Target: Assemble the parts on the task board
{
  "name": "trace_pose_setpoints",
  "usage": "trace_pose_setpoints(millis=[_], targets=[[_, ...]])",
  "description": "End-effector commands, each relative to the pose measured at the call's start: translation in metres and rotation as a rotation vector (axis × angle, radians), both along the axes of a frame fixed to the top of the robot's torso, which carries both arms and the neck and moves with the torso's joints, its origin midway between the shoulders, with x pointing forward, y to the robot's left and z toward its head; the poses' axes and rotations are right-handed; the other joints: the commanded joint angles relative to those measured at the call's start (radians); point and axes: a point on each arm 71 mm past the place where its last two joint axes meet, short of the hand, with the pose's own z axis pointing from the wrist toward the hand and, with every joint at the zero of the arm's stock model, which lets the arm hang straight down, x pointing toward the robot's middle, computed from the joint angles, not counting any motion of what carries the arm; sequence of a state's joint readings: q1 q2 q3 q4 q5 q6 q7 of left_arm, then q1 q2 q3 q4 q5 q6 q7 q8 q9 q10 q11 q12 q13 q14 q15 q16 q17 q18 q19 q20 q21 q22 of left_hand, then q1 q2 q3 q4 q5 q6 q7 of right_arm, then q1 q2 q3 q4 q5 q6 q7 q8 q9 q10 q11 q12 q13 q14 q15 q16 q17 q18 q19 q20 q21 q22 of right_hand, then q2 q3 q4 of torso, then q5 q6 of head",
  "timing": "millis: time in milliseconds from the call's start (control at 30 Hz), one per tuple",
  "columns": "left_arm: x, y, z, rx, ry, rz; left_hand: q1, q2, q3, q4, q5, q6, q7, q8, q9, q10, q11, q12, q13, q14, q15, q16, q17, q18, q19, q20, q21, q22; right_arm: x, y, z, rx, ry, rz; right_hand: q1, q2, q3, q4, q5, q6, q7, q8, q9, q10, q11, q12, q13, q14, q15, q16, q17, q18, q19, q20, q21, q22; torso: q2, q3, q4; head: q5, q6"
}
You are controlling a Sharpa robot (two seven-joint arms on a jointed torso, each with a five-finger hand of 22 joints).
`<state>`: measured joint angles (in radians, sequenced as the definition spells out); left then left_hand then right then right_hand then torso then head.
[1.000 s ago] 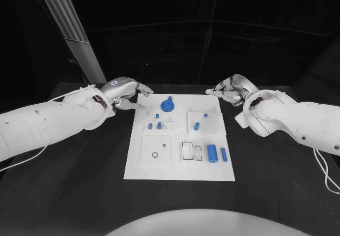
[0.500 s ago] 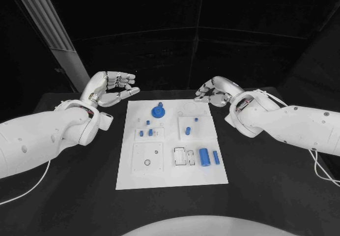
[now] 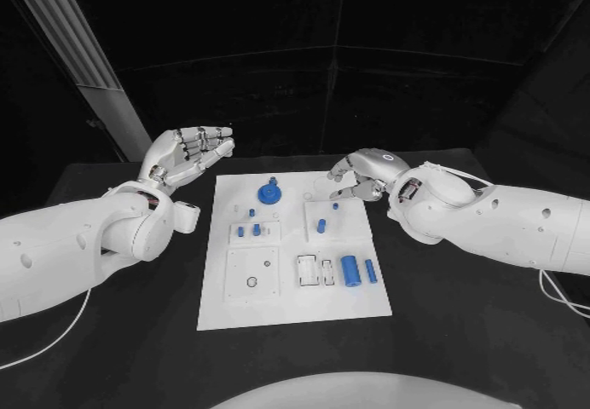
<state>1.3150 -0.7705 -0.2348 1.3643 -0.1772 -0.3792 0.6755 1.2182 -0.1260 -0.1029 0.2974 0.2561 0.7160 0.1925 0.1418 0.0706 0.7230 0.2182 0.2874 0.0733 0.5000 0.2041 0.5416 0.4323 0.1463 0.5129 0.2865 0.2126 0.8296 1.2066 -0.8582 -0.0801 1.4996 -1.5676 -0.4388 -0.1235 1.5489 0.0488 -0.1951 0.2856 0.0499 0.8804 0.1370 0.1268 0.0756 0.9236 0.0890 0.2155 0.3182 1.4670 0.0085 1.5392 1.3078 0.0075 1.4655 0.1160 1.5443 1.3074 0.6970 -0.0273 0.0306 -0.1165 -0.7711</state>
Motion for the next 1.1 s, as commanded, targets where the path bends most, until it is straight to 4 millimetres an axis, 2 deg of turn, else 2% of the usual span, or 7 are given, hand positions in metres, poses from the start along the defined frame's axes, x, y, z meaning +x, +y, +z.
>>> trace_pose_setpoints(millis=[33,400,667,833,1100], targets=[[-0.007,-0.003,0.013,-0.107,-0.158,-0.067,0.001,0.015,0.010,0.001,-0.006,-0.010,0.066,0.009,0.002,-0.010,0.001,0.011,0.002,-0.011,0.001,0.008,-0.009,-0.002,-0.001,0.002,-0.009,-0.008,0.000,0.001,-0.006,-0.099,0.031,0.007,0.000,-0.011,0.008,0.001,-0.003,0.009,-0.007,-0.007,-0.002,0.018,-0.001,-0.003,-0.011,0.091,-0.007,-0.007,0.201,0.001,0.087,-0.006,-0.006,0.250,0.000,0.0006,-0.0009,-0.003,0.000],[-0.008,-0.005,0.013,-0.111,-0.153,-0.076,0.001,0.031,0.020,0.000,-0.012,-0.023,0.067,0.026,0.003,-0.027,0.002,0.038,0.004,-0.024,0.003,0.027,-0.030,-0.003,0.003,0.002,-0.023,-0.025,0.001,0.003,-0.017,-0.151,0.091,-0.036,0.012,-0.003,0.020,-0.001,-0.003,0.037,-0.002,-0.004,-0.002,0.055,-0.007,-0.010,-0.049,0.092,-0.016,-0.006,0.201,0.003,0.084,-0.014,-0.011,0.248,0.000,0.0008,-0.0011,0.002,-0.004],[-0.009,-0.007,0.013,-0.115,-0.144,-0.085,0.001,0.037,0.023,0.000,-0.015,-0.031,0.068,0.037,0.003,-0.036,0.002,0.054,0.005,-0.030,0.003,0.039,-0.043,-0.004,0.006,0.002,-0.030,-0.033,0.003,0.004,-0.019,-0.165,0.096,-0.068,0.026,0.004,0.027,-0.002,-0.003,0.045,0.002,-0.006,-0.004,0.067,-0.006,-0.018,-0.069,0.091,-0.012,-0.006,0.199,0.006,0.077,-0.014,-0.024,0.243,0.000,0.0010,-0.0007,0.005,-0.004],[-0.010,-0.009,0.013,-0.118,-0.141,-0.091,0.001,0.039,0.024,0.000,-0.015,-0.035,0.069,0.041,0.003,-0.042,0.003,0.060,0.005,-0.034,0.004,0.043,-0.048,-0.004,0.007,0.002,-0.033,-0.037,0.004,0.005,-0.021,-0.185,0.117,-0.086,0.028,0.005,0.027,-0.002,-0.003,0.046,0.002,-0.008,-0.004,0.069,-0.005,-0.019,-0.073,0.091,-0.011,-0.006,0.199,0.006,0.077,-0.013,-0.024,0.242,0.000,0.0004,0.0002,0.005,-0.008],[-0.011,-0.009,0.013,-0.118,-0.137,-0.092,0.000,0.047,0.028,-0.001,-0.016,-0.040,0.069,0.049,0.003,-0.048,0.004,0.072,0.005,-0.039,0.005,0.052,-0.057,-0.005,0.009,0.002,-0.037,-0.042,0.005,0.007,-0.027,-0.216,0.143,-0.101,0.046,0.019,0.036,-0.002,-0.003,0.058,-0.001,-0.009,-0.005,0.089,-0.008,-0.025,-0.094,0.091,-0.012,-0.006,0.199,0.007,0.075,-0.013,-0.028,0.241,-0.001,0.0004,-0.0011,0.007,-0.011]])
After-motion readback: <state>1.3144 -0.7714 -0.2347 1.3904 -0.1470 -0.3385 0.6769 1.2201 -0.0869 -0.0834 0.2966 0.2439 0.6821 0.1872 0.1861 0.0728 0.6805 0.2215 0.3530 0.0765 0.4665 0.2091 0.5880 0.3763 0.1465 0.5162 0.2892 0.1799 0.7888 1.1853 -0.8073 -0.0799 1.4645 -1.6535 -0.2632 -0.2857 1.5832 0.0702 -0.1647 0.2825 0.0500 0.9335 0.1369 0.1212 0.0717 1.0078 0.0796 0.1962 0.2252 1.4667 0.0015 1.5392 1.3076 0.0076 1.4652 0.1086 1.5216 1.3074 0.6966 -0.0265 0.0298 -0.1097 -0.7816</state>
